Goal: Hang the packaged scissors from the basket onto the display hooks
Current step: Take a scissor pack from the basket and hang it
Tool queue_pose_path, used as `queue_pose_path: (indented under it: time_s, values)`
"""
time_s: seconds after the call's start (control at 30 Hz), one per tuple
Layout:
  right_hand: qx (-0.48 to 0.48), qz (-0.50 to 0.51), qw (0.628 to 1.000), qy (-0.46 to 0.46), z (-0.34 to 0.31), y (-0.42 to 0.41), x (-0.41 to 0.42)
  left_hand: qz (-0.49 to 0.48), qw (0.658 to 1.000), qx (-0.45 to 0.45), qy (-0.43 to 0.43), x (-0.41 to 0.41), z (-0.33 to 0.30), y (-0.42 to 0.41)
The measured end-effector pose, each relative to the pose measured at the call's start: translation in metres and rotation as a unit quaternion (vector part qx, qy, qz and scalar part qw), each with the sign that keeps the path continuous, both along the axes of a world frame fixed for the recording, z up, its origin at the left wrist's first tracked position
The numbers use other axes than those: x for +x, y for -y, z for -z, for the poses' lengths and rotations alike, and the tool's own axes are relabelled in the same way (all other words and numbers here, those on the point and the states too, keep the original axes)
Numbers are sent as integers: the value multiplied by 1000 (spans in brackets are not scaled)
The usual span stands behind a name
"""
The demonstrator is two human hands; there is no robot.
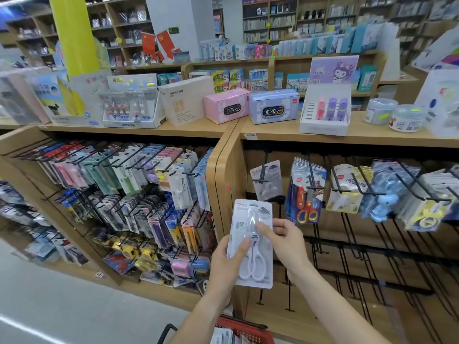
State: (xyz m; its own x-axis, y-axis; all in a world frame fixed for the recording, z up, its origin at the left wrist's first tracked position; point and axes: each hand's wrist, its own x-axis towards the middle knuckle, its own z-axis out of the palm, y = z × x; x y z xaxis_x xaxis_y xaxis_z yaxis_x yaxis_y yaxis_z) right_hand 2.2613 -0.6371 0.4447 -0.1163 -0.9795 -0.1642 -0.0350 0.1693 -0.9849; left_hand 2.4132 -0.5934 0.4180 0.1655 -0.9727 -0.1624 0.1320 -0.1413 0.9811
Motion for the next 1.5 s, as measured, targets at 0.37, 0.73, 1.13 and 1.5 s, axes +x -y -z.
queue_pose_path:
  time_s: [0.37, 0.73, 1.13, 1.5]
  values:
    - [-61, 17, 995, 81, -3, 26, -5, -55, 998, 23, -7, 20, 0, -9]
    - [-58, 68, 996, 1, 14, 85, 4, -74, 997, -11, 23, 36, 11, -26]
    - [63, 138, 988, -9, -6, 145, 14, -32, 999, 18, -10, 33, 5, -12]
    - [48, -21, 997, 55, 17, 19, 3, 14, 999, -5, -49, 9, 13, 14]
